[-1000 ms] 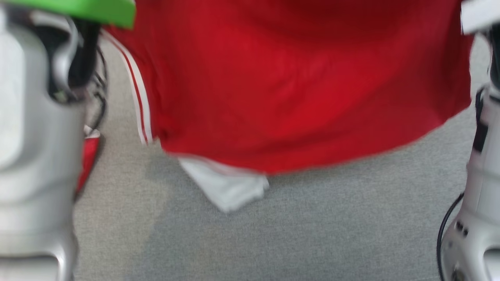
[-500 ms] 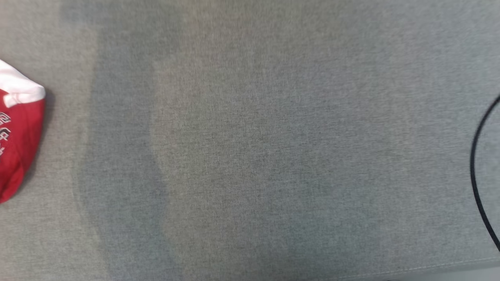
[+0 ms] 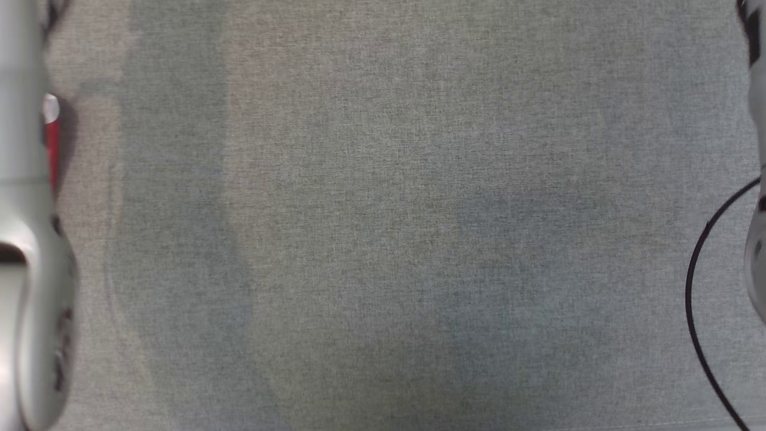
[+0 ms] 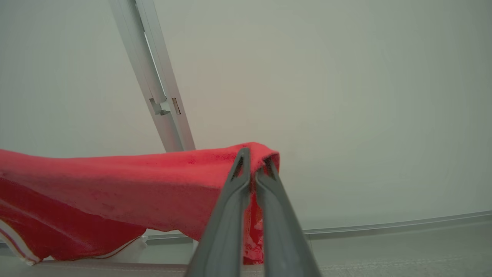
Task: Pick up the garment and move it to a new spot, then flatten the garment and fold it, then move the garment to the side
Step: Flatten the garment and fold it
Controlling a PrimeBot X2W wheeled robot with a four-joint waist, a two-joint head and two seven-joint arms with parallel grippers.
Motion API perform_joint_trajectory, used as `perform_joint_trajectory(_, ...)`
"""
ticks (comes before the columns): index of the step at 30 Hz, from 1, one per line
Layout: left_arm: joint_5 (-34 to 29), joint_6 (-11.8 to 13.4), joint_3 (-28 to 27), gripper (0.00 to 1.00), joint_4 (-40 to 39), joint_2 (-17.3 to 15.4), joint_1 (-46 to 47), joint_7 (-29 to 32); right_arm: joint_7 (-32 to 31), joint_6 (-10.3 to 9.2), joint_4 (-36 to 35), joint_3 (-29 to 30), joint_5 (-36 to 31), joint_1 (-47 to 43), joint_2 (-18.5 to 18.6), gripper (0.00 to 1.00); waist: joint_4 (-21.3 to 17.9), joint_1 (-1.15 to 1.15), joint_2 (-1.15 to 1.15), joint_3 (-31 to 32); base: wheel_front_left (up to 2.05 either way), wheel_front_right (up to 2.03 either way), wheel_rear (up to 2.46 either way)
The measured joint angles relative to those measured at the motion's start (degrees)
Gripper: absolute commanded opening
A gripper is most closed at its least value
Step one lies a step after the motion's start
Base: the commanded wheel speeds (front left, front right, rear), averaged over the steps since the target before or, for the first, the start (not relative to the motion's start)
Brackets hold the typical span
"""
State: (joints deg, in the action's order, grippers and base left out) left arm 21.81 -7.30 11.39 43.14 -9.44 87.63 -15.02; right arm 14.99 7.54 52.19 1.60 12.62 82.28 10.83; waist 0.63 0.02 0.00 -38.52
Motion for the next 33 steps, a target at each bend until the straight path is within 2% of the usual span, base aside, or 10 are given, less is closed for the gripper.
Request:
perform_joint_trajectory(3, 0.0, 0.0, 1.6, 0.0, -2.8, 0.3, -6.6, 0.0, 0.0, 0.0, -0.9, -2.2, 2.2, -5.2, 0.6, 0.0, 0.4, 0.0, 0.0, 1.0, 0.0, 0.0, 0.0)
perform_joint_trajectory(6, 3.1, -0.1, 5.8, 0.0, -6.0, 0.3, -13.5, 0.0, 0.0, 0.0, -3.0, -6.6, 3.4, -11.1, 1.5, 0.0, 0.6, 0.0, 0.0, 2.6, 0.0, 0.0, 0.0)
perform_joint_trajectory(11, 5.1, -0.2, 9.5, 0.0, -9.3, -5.3, -23.2, 0.0, 0.1, 0.0, -3.9, -11.4, 8.0, -19.5, 4.2, 0.0, 0.8, -0.01, 0.0, 6.2, 0.0, 0.0, 0.0)
perform_joint_trajectory(17, 5.8, -0.2, 12.8, 0.0, -13.7, -9.2, -33.6, 0.0, 0.1, 0.0, -3.2, -18.6, 12.8, -26.8, 6.6, 0.0, 0.7, -0.02, 0.0, 11.2, 0.0, 0.0, 0.0)
perform_joint_trajectory(26, 5.9, -0.2, 21.8, 0.0, -17.0, -13.9, -46.3, 0.0, 0.0, 0.01, -1.1, -30.1, 19.6, -34.0, 12.1, 0.0, 0.9, -0.02, 0.0, 19.1, 0.0, 0.0, 0.0)
perform_joint_trajectory(33, 10.4, -0.2, 28.2, 0.0, -17.4, -15.7, -54.5, 0.0, -4.1, 0.01, -0.7, -37.6, 26.8, -38.9, 16.9, 0.0, 1.6, -0.02, 0.0, 25.0, 0.0, 0.0, 0.0)
